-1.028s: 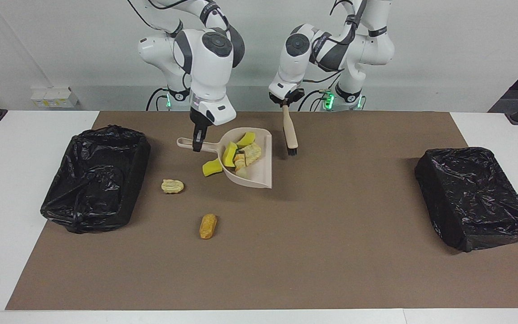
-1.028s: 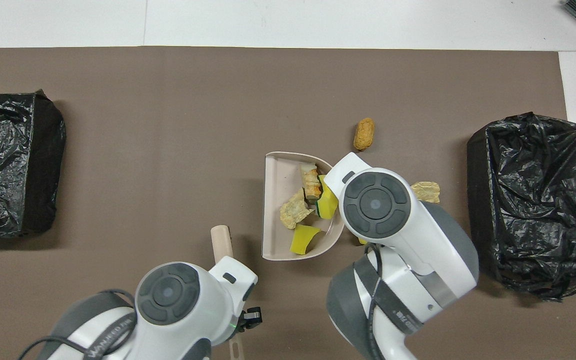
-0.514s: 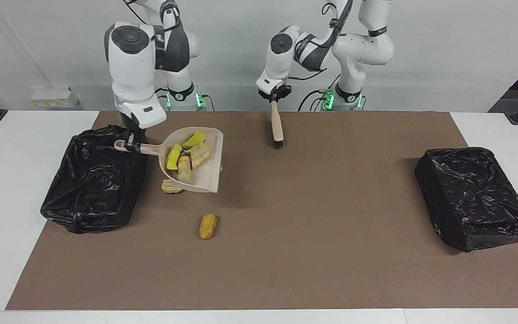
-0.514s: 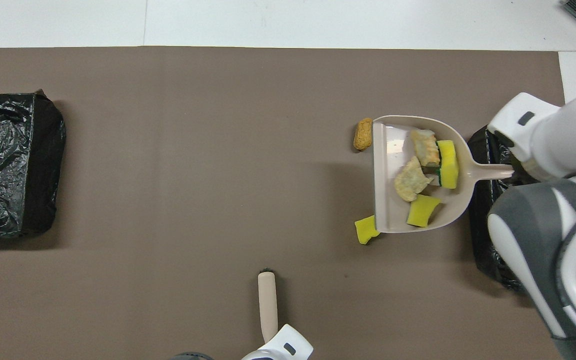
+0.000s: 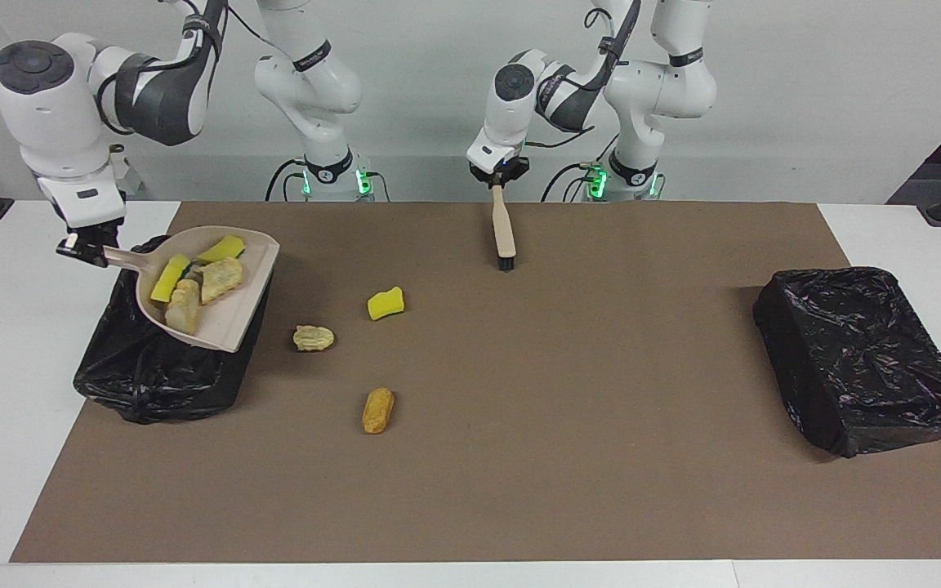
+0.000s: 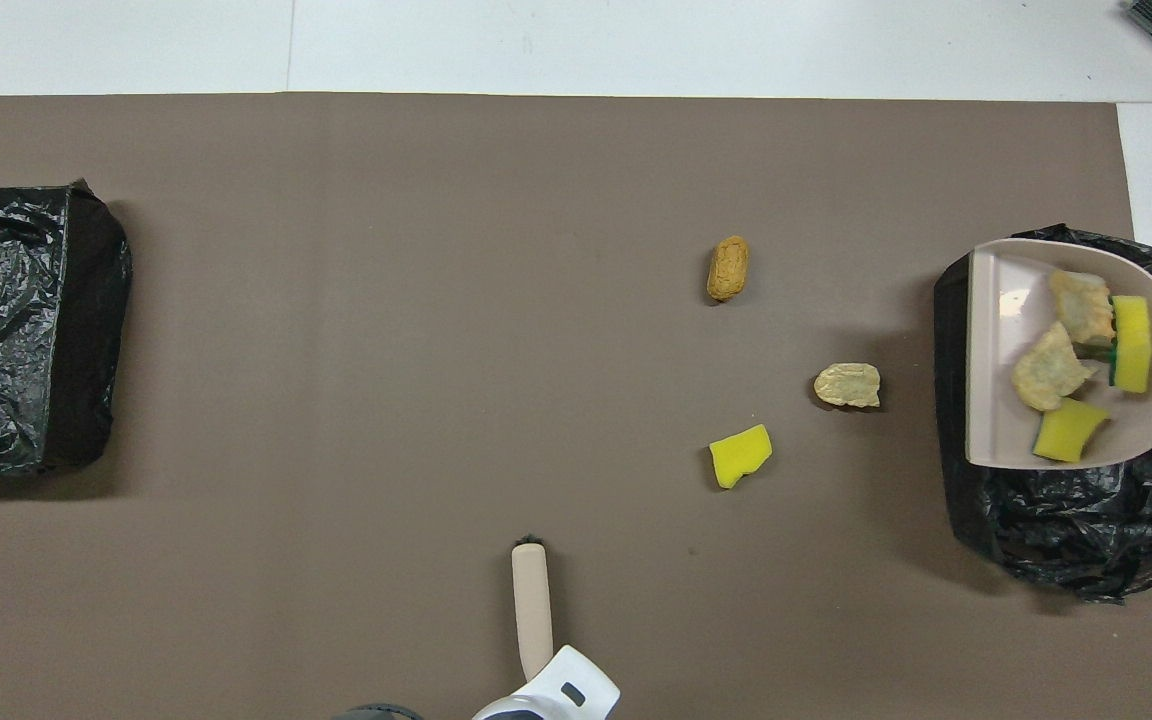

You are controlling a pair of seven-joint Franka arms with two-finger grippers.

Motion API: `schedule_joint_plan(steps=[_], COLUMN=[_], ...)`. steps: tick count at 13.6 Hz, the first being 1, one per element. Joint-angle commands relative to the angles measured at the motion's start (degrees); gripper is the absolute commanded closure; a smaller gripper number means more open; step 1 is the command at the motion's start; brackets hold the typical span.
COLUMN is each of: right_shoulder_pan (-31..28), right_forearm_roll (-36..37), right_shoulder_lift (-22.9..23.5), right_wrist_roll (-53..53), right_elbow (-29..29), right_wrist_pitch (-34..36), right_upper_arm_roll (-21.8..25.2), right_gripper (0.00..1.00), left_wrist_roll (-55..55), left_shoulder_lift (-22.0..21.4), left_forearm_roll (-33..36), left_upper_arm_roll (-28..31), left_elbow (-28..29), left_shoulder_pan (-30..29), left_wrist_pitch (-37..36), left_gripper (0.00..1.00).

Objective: Sweep and dump trash in bin
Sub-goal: 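Tip the dustpan into the bag while the left gripper sets down the brush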

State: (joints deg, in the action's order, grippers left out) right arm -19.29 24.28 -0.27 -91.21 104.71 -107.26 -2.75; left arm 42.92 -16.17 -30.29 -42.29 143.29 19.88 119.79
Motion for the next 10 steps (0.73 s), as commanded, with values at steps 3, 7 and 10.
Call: schedule_joint_plan(steps=[3,7,10], right_shoulder_pan=[-1.98,-0.23,-1.01], right_forearm_roll=[19.26,29.75,34.86], right_shoulder_lift=[1.41,2.29,2.38], right_wrist_roll=[9.35,12.64,5.62], right_elbow=[4.26,6.3,2.97], right_wrist_pitch=[-2.16,-1.03,1.26], right_upper_arm_roll=[-0.94,-0.94,-1.02], right_gripper=[1.0,1.0,1.0], left_wrist_roll=[-2.93,-9.6,-16.17], left_shoulder_lift=[-0.09,0.52,-0.09], left_forearm_roll=[-1.27,-0.39,6.44], left_upper_arm_roll=[-0.16,0.01,10.15], left_elbow=[0.5,-3.0,-10.1], left_shoulder_pan=[-2.21,-7.2,-8.63], left_wrist_pitch=[1.15,-1.04,-9.26], left_gripper=[0.2,0.0,0.0])
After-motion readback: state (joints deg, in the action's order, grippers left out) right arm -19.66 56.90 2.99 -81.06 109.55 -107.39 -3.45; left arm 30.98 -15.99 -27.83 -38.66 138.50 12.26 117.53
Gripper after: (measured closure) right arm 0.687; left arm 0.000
